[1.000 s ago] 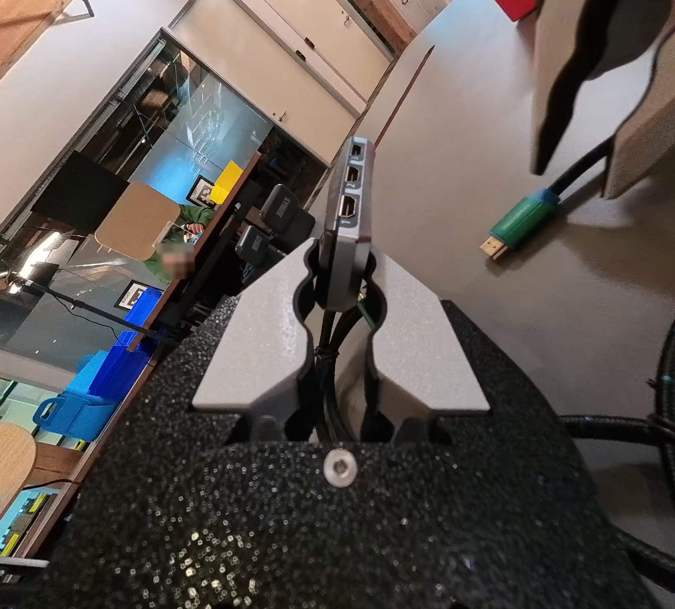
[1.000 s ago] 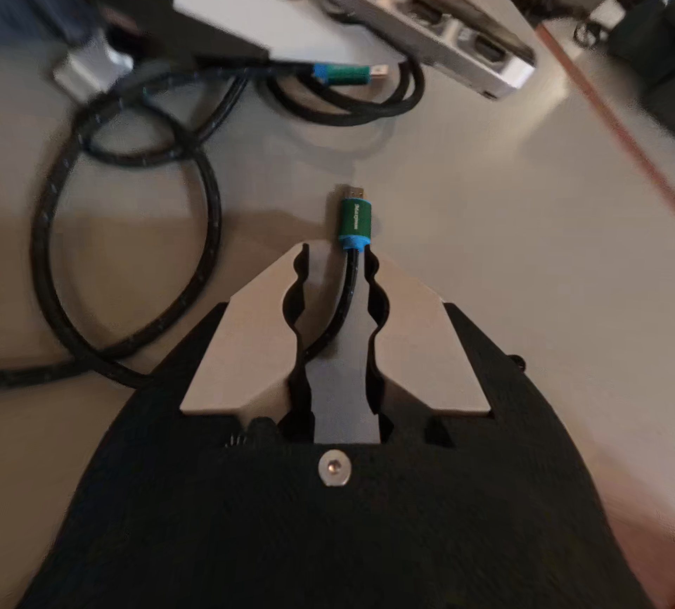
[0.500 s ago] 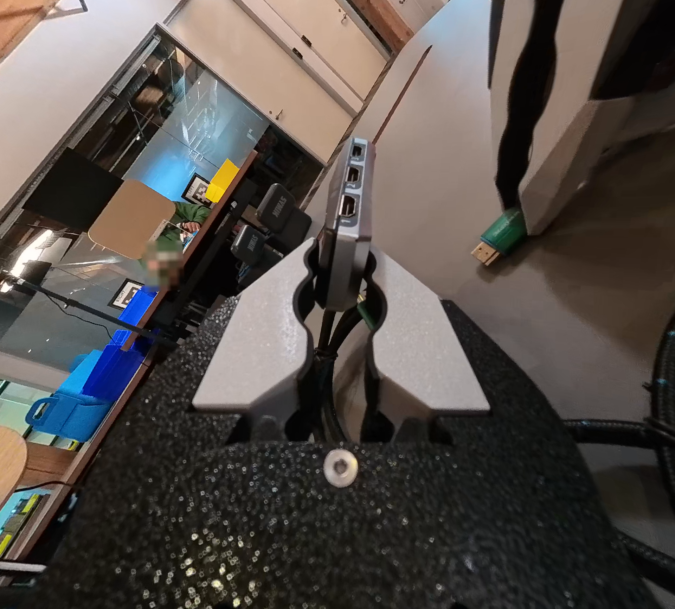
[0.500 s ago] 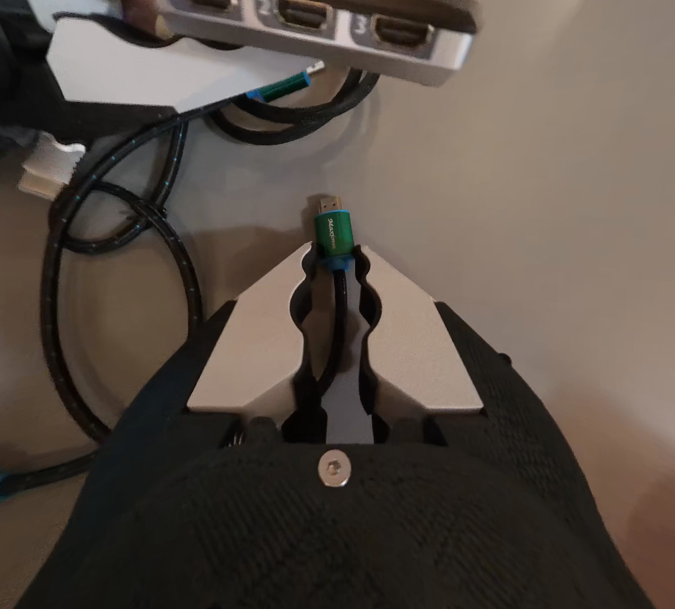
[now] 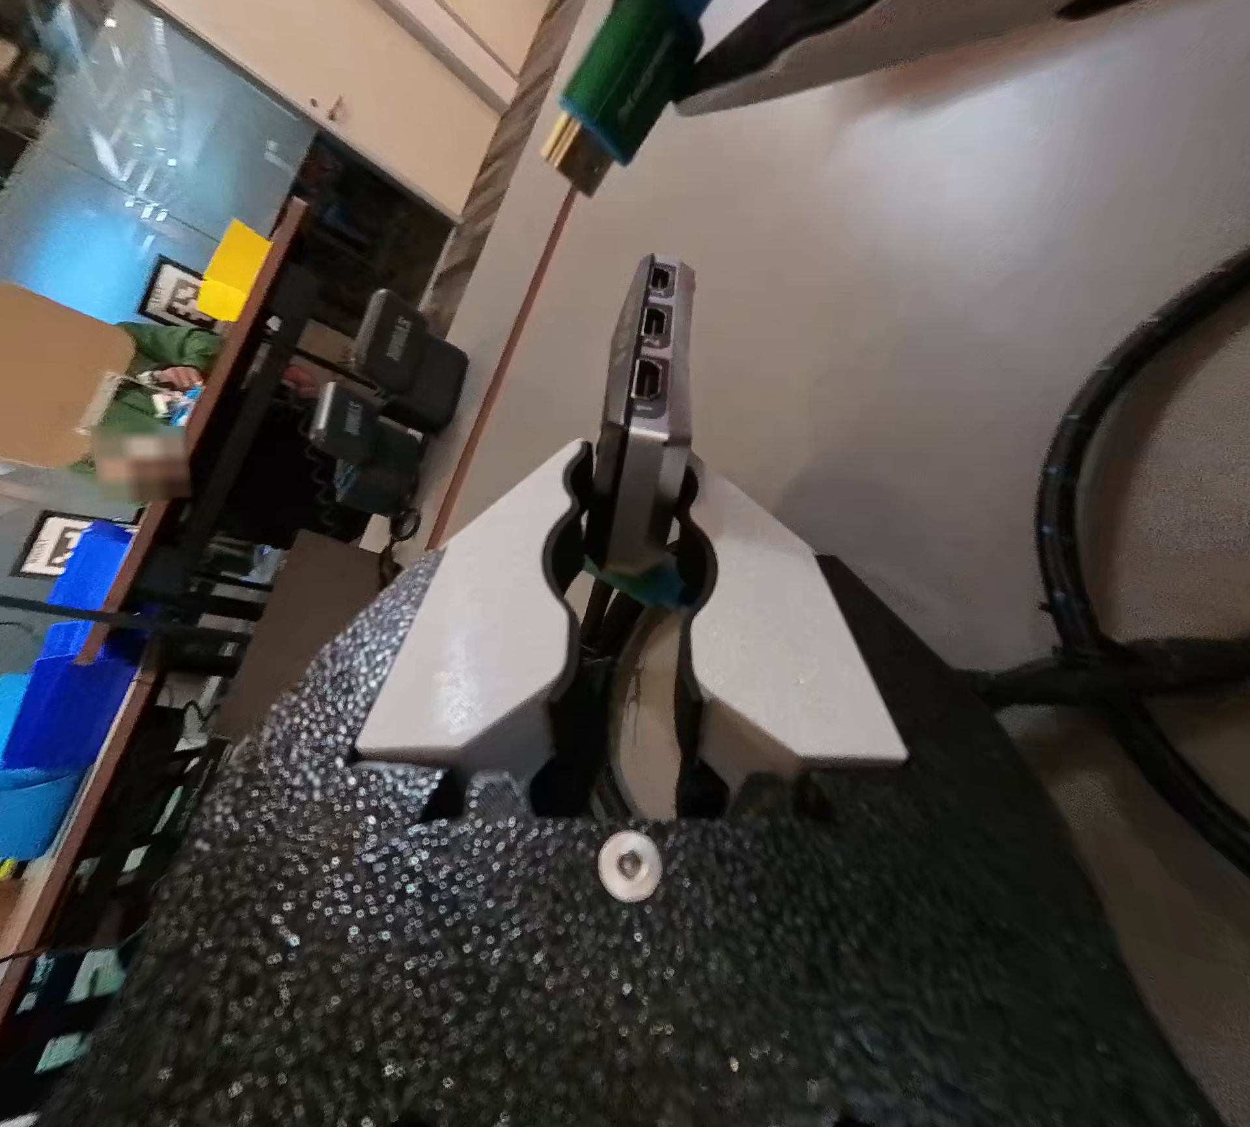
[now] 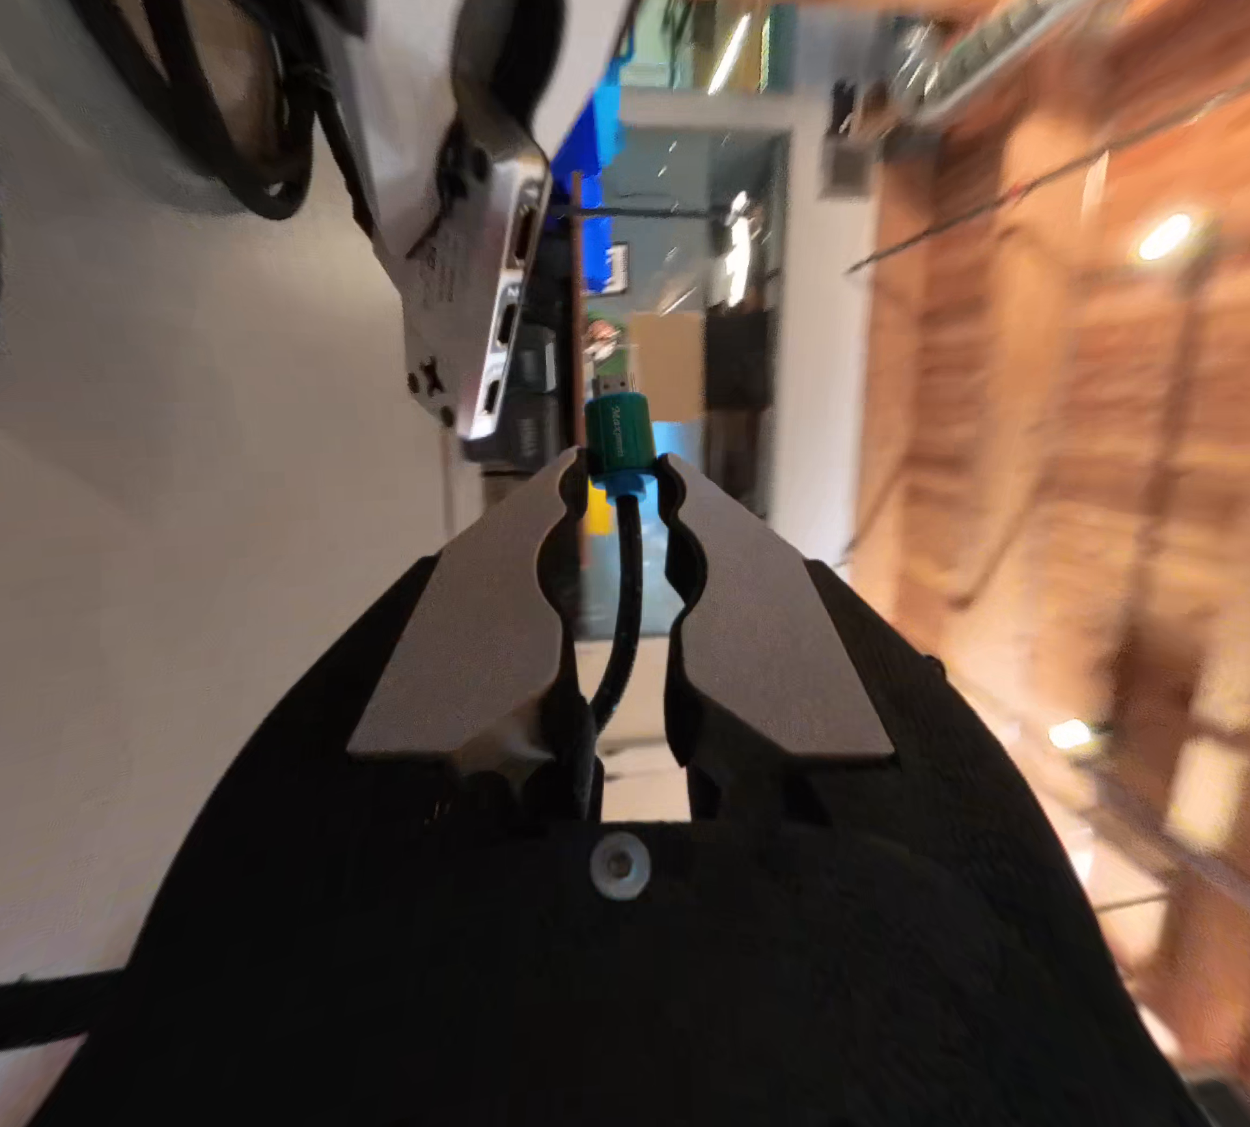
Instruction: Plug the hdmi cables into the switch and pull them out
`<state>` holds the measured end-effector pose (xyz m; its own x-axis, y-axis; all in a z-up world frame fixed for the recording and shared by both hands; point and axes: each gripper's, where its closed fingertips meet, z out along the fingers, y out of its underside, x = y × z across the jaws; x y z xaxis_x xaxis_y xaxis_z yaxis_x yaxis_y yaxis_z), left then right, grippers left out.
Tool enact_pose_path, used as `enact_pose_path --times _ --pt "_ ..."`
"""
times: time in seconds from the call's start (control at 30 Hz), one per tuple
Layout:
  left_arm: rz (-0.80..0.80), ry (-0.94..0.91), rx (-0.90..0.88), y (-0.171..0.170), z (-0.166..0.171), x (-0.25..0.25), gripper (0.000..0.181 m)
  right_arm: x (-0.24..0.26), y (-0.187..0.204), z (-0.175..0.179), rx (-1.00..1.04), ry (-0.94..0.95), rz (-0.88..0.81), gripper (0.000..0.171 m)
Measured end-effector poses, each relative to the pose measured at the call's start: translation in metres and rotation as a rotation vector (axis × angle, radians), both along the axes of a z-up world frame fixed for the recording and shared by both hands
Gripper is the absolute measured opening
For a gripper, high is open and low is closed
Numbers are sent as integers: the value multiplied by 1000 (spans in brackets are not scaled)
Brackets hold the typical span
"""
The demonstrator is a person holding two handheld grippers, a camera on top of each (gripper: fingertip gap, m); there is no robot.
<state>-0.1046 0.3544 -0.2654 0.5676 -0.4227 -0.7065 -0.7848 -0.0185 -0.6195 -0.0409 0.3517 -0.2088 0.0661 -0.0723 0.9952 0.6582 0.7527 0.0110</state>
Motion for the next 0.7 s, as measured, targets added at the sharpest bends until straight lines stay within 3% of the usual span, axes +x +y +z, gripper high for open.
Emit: enact_pose_path --times 0.1,0.23,0.5,0.7 --pt "-38 -10 -71 -6 1 2 21 -8 -19 7 209 -54 65 18" --pt "-104 11 -198 -19 1 7 21 -9 -35 11 329 -96 110 18" --pt "-226 52 -489 -67 6 12 19 -17 -74 5 364 -286 222 18" --pt "-266 90 -541 -78 1 17 19 -15 -85 3 397 -434 293 18"
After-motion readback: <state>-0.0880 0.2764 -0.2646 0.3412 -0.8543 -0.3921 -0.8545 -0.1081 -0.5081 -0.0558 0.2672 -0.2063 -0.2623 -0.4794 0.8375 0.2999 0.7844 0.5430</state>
